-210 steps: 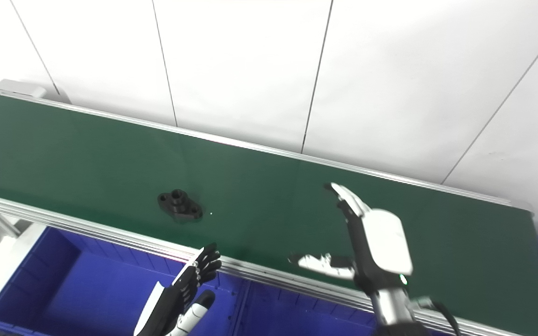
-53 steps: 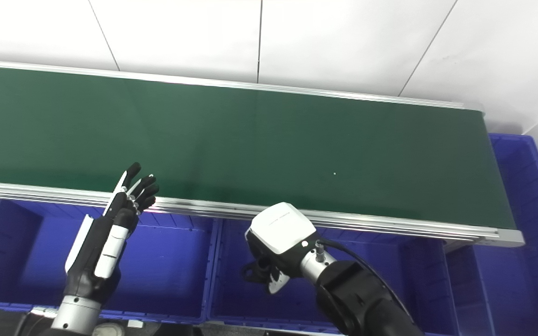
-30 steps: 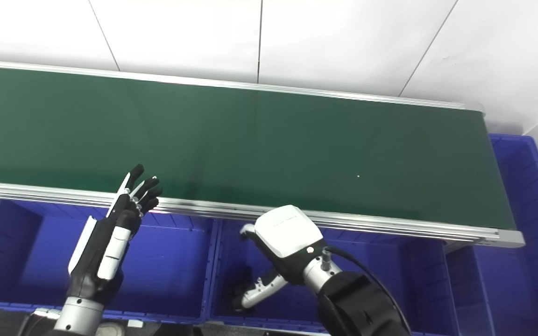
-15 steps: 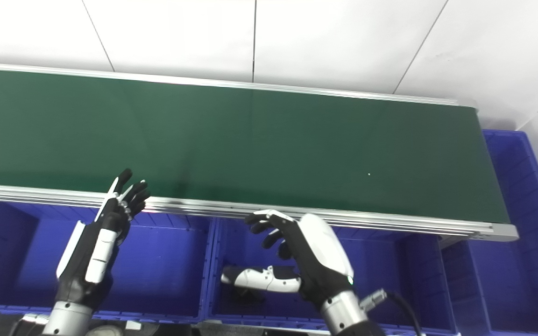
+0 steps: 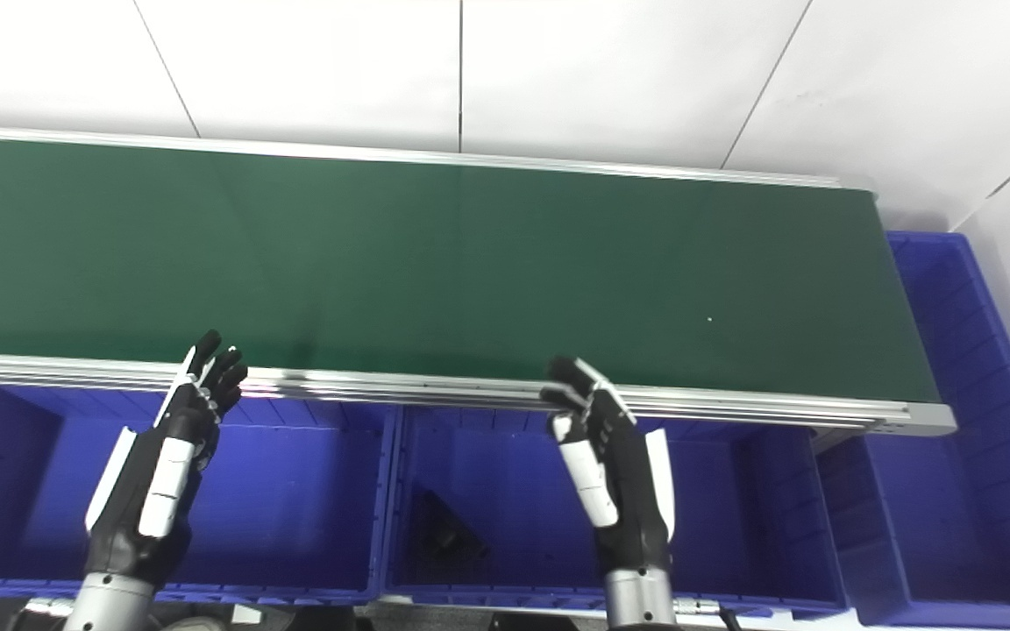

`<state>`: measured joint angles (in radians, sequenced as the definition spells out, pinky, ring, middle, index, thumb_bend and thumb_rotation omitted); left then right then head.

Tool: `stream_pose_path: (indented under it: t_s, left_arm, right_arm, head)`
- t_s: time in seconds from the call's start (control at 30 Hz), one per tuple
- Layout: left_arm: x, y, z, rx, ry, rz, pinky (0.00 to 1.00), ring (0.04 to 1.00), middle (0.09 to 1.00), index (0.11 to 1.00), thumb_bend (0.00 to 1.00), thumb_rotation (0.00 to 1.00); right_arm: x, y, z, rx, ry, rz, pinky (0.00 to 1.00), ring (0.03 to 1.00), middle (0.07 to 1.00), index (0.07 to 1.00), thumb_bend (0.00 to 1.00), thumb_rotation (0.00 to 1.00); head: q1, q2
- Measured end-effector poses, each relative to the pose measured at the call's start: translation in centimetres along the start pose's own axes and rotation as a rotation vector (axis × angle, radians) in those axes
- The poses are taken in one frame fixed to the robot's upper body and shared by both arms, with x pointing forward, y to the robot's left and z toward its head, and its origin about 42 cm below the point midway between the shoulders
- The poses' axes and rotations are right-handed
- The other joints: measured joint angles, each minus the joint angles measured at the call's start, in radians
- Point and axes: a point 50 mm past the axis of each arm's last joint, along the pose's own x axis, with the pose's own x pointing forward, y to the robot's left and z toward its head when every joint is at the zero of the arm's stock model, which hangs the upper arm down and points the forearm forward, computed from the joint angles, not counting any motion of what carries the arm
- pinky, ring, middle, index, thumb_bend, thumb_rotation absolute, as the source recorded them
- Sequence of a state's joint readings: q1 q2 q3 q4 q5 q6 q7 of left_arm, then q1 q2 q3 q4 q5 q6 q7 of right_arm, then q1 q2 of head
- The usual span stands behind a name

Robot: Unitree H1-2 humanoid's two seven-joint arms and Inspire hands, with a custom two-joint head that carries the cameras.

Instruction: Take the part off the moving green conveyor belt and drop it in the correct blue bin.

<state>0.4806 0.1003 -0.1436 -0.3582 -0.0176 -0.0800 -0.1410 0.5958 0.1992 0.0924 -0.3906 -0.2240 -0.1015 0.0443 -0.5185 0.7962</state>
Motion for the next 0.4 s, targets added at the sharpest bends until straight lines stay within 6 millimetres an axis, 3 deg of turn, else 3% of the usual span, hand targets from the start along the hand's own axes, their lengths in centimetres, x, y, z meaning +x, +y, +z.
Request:
stream_pose_path:
  t_s: [0.4]
  left_arm:
    - [-0.52,-0.95,-0.18,-0.001,-0.003,-0.011,0.98,0.962,0.977,1.0,0.6,0.97]
  right_arm:
    - [-0.31,0.41,-0.36,-0.008,-0.017,0.017,0.72,0.79,0.851,0.831,0.74,0.94]
  head:
    - [0.077,-0.018]
